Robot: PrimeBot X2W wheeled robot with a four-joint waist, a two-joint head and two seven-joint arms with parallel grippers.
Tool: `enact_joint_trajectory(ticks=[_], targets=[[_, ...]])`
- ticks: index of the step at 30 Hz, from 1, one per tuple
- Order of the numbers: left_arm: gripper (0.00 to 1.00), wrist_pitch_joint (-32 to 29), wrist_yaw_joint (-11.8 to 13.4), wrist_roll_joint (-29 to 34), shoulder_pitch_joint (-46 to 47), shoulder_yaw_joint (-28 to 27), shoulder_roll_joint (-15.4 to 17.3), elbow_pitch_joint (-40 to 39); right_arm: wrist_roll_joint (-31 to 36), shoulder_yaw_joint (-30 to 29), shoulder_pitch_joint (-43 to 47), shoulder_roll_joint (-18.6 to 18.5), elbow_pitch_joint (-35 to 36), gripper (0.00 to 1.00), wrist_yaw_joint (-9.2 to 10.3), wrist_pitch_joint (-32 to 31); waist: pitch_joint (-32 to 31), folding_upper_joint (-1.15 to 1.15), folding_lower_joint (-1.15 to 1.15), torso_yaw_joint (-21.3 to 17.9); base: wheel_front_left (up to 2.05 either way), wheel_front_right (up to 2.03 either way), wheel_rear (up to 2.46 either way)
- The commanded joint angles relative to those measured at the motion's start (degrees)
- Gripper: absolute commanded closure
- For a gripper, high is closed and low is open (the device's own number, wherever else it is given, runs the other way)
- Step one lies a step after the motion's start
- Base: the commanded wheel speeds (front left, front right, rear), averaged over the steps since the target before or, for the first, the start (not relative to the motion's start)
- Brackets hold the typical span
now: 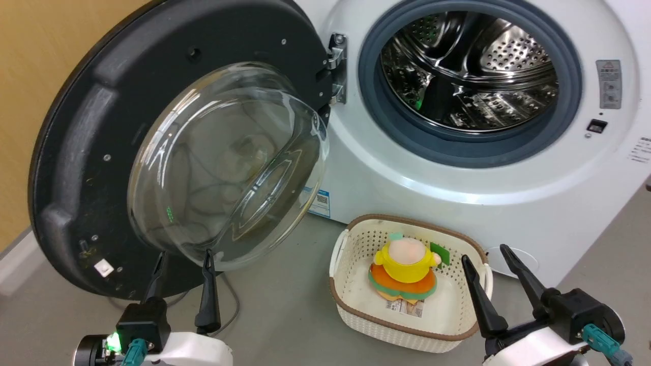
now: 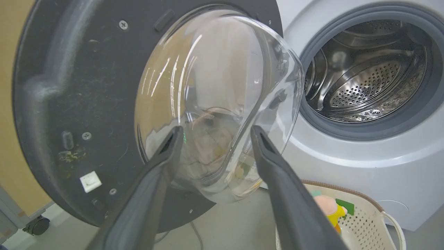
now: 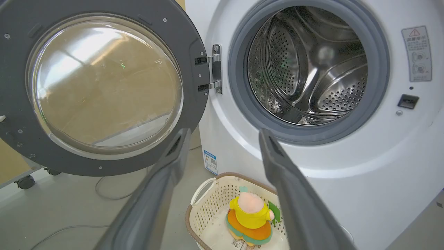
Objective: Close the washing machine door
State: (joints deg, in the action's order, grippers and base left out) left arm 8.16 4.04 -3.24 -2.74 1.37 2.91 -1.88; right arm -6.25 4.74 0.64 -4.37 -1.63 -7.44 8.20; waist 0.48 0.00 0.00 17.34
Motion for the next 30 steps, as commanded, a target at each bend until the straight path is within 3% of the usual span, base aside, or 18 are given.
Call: enact_joint_trajectory(ticks=[1,30], targets=[[0.00,0.59,0.53,-0.27,-0.97,0.12,-0.01,-0.42,-0.83,0.36,-0.96,-0.47,-0.35,0.00,-0.03,0.54,0.17,0.00,0.00,0.49,0.00,0.00,0.00],[0.00,4.06,3.25,-1.73,-2.87,0.97,-0.02,-2.54,-4.49,3.71,-2.74,-1.89,-1.91,0.00,-0.04,4.01,1.14,0.00,0.00,7.92,0.00,0.00,0.00]])
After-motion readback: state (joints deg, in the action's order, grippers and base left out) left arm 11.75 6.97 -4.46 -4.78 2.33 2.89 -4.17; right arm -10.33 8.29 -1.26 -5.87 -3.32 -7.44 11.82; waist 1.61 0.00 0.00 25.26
